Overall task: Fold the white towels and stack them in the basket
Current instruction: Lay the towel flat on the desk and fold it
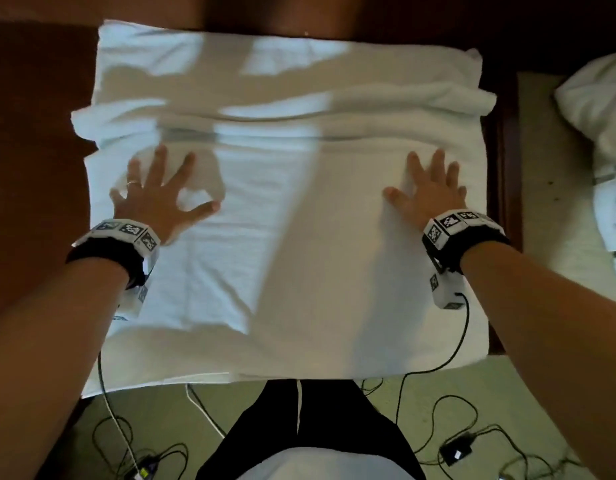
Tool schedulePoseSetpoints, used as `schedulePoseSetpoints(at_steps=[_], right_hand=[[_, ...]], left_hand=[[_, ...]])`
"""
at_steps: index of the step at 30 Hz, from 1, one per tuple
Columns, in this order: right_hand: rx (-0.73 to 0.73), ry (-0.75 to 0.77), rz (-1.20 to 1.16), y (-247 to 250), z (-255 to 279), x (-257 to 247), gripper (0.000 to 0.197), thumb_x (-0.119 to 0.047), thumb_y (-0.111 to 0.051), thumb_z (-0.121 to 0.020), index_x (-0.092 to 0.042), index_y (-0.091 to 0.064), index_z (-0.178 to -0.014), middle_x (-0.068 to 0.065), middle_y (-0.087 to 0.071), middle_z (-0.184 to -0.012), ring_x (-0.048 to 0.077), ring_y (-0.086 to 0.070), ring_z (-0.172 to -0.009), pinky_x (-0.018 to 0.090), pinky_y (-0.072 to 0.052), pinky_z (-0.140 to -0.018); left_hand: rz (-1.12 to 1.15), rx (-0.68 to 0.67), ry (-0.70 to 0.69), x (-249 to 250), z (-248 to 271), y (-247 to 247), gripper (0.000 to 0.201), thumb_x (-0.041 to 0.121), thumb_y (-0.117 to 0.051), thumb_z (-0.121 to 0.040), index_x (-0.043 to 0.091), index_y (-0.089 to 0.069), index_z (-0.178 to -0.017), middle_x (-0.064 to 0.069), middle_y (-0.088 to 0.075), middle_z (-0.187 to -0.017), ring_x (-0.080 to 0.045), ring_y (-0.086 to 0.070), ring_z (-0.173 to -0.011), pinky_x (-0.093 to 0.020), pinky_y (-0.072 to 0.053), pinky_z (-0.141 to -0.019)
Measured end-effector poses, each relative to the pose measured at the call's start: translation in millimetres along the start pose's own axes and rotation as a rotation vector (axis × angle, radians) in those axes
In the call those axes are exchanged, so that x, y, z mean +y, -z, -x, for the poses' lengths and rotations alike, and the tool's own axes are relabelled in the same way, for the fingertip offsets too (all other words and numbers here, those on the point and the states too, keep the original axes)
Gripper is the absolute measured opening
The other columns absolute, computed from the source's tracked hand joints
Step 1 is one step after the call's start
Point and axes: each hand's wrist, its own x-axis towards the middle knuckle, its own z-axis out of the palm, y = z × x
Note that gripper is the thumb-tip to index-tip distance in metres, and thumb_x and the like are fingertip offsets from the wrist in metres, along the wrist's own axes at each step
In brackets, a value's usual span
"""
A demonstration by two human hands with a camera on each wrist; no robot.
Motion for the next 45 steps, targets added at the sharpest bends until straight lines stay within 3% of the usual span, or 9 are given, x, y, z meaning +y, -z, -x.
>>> schedulePoseSetpoints(at_steps=[9,21,25,30,37,39,41,43,45], right_hand=[[-0.157,-0.003,0.043,-75.6,125.0,32.1,0.085,-0.080,-0.025,-0.087,-0.048,0.028,-0.145,0.001,0.045,-0.152,0.037,0.032,-0.143,0.071,-0.005,-0.113],[0.005,0.052,0.046,-38.5,51.1,19.2,0.085,-0.076,-0.035,-0.088,-0.044,0.009,-0.153,0.001,0.029,-0.161,0.033,0.021,-0.149,0.070,-0.007,-0.114],[0.118,0.091,0.073,-75.9,116.3,42.7,0.079,-0.070,-0.030,-0.094,-0.035,0.005,-0.155,0.005,0.027,-0.161,0.032,0.017,-0.150,0.062,-0.007,-0.118],[0.033,0.047,0.105,-133.9,186.6,100.1,0.077,-0.074,-0.016,-0.092,-0.043,0.022,-0.150,0.005,0.035,-0.158,0.032,0.023,-0.148,0.057,-0.010,-0.121],[0.109,0.396,0.328,-143.5,192.8,75.0,0.105,-0.089,-0.031,-0.079,-0.035,0.022,-0.153,0.009,0.036,-0.157,0.037,0.025,-0.147,0.060,0.002,-0.119],[0.061,0.380,0.394,-150.9,189.5,70.4,0.111,-0.075,-0.051,-0.083,-0.033,0.026,-0.151,0.013,0.037,-0.156,0.041,0.024,-0.146,0.062,-0.006,-0.119],[0.095,0.355,0.393,-160.0,194.6,70.7,0.111,-0.042,-0.070,-0.085,-0.031,0.016,-0.155,0.017,0.024,-0.160,0.044,0.012,-0.148,0.061,-0.017,-0.118],[0.177,0.378,0.371,-169.7,208.4,76.3,0.103,-0.003,-0.070,-0.078,-0.025,-0.011,-0.158,0.021,-0.005,-0.163,0.047,-0.012,-0.148,0.059,-0.032,-0.111],[0.232,0.446,0.340,-173.1,221.5,84.6,0.088,0.011,-0.061,-0.068,-0.015,-0.041,-0.149,0.022,-0.035,-0.155,0.047,-0.039,-0.137,0.056,-0.046,-0.098]], left_hand=[[0.006,-0.110,0.001,6.4,103.0,-82.1,0.098,0.101,-0.009,-0.065,0.056,0.033,-0.142,0.008,0.050,-0.151,-0.041,0.024,-0.149,-0.077,-0.009,-0.111],[-0.041,0.010,-0.039,12.6,30.4,-30.1,0.097,0.095,-0.026,-0.073,0.058,0.030,-0.143,0.011,0.039,-0.158,-0.033,0.017,-0.153,-0.070,-0.007,-0.117],[-0.048,0.155,-0.132,-3.6,92.0,-84.6,0.093,0.087,-0.019,-0.084,0.040,0.018,-0.156,-0.002,0.022,-0.166,-0.034,0.004,-0.154,-0.063,-0.014,-0.120],[-0.078,0.091,-0.084,-49.6,166.4,-166.6,0.095,0.085,-0.008,-0.085,0.029,0.005,-0.161,-0.006,0.020,-0.167,-0.042,-0.001,-0.153,-0.069,-0.019,-0.115],[-0.227,0.241,-0.303,-27.4,157.8,-180.6,0.121,0.100,-0.025,-0.068,0.027,0.001,-0.161,-0.009,0.014,-0.168,-0.042,0.002,-0.152,-0.071,-0.015,-0.112],[-0.243,0.231,-0.312,-22.5,156.6,-181.4,0.113,0.095,-0.034,-0.073,0.032,-0.001,-0.161,-0.008,0.013,-0.168,-0.044,-0.001,-0.152,-0.074,-0.020,-0.110],[-0.248,0.265,-0.312,-19.1,164.0,-186.3,0.104,0.073,-0.058,-0.079,0.032,-0.010,-0.161,-0.009,0.004,-0.169,-0.045,-0.010,-0.150,-0.074,-0.026,-0.106],[-0.250,0.325,-0.337,-18.7,178.6,-194.4,0.097,0.037,-0.080,-0.078,0.026,-0.027,-0.158,-0.013,-0.017,-0.166,-0.049,-0.028,-0.145,-0.072,-0.033,-0.102],[-0.232,0.365,-0.388,-23.8,193.3,-202.0,0.099,0.009,-0.087,-0.067,0.021,-0.038,-0.153,-0.015,-0.034,-0.159,-0.051,-0.044,-0.135,-0.070,-0.042,-0.095]])
